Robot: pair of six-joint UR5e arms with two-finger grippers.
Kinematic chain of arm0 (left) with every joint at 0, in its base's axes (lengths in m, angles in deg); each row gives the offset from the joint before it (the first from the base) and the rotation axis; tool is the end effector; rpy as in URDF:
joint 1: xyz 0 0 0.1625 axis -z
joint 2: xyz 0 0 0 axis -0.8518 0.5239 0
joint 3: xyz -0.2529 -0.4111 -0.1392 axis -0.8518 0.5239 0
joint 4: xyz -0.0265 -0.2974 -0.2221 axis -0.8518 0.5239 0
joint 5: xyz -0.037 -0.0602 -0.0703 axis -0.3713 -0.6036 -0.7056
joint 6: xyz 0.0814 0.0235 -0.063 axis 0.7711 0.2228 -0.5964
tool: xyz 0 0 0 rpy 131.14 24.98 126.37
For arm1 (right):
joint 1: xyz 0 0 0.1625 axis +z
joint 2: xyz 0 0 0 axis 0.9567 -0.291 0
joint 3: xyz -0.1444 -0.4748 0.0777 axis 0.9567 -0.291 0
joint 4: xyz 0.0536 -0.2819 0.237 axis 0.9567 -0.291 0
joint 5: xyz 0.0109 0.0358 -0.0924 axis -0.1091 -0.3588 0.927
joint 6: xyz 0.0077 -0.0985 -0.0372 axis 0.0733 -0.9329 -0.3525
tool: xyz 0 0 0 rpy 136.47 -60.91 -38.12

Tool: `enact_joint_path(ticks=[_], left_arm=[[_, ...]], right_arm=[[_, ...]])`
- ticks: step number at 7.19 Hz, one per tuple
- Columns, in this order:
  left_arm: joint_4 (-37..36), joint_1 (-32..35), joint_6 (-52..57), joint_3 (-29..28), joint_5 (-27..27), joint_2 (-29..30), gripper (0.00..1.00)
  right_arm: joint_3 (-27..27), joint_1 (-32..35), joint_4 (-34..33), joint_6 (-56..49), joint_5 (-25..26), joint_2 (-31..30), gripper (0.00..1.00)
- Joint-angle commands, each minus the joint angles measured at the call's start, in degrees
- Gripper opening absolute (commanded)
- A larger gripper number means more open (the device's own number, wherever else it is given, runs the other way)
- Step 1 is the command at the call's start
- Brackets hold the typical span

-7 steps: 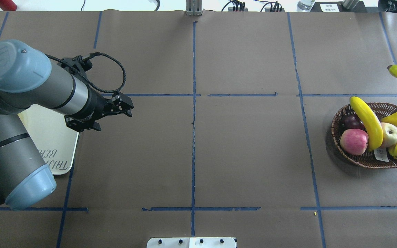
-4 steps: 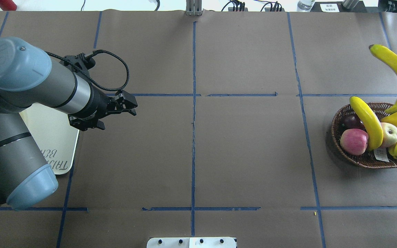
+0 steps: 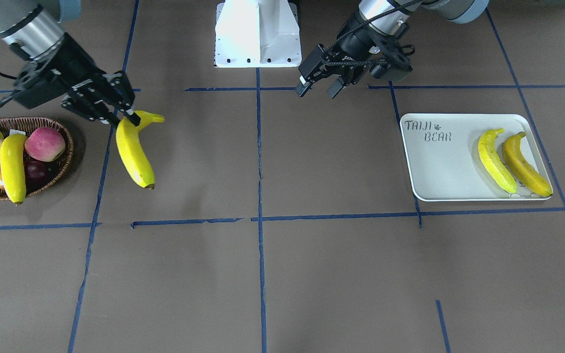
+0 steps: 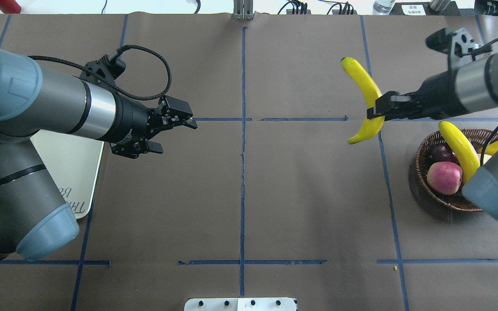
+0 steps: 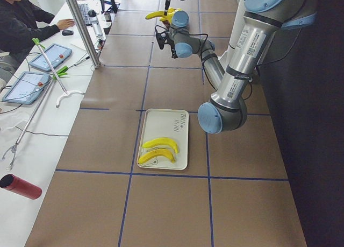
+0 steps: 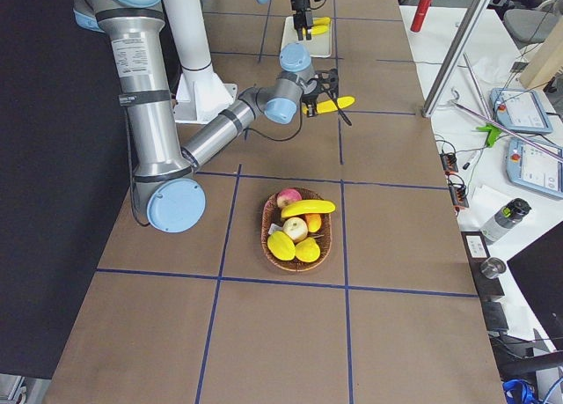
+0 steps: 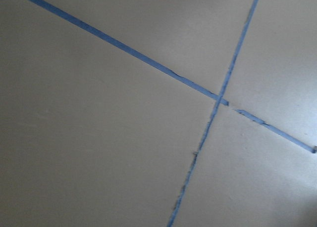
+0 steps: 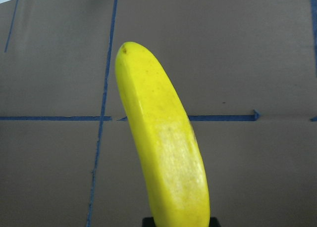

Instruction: Transfer all bananas from basket to plate

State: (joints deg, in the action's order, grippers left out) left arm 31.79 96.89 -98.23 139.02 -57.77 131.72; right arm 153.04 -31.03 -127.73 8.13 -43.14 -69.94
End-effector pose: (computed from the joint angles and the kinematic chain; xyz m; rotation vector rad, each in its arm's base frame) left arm 0.3760 -0.4119 0.2684 -0.0475 1.3885 -0.4329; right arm -0.3030 -0.3970 0.3768 0.2987 -1.1726 0.0883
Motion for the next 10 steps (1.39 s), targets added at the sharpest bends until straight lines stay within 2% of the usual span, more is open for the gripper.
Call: enact_joint_path(ticks=[1,2,3,5,8,10], left_arm=[[4.2,-0.34,-0.46,-2.76,0.12,2.38,0.99],[4.29,-0.34,-0.63,-4.35,0.12,4.05,0.99],[4.46,-0.61,-1.33,-6.63,0.64,5.98,0.99],[7.53,-1.65,-1.87,-10.32,1.44,8.19,0.99],[7.8,-4.64,-3.45,-12.09,2.13,10.38,0.99],[7.63,-7.01,-4.67,-12.19,5.54,11.97,0.99]], right_arm=[[7.24,-11.78,-11.56,2.77,13.45,3.49,0.0],[7.37,-16.61,-19.06,3.12,18.72,10.31,0.0],[7.28,-22.48,-22.96,4.6,25.82,13.68,0.0],[7.28,-24.3,-23.0,5.23,27.21,14.07,0.0],[7.54,-24.21,-22.56,6.02,27.12,14.16,0.0],[7.54,-24.3,-22.47,6.2,27.12,14.16,0.0]])
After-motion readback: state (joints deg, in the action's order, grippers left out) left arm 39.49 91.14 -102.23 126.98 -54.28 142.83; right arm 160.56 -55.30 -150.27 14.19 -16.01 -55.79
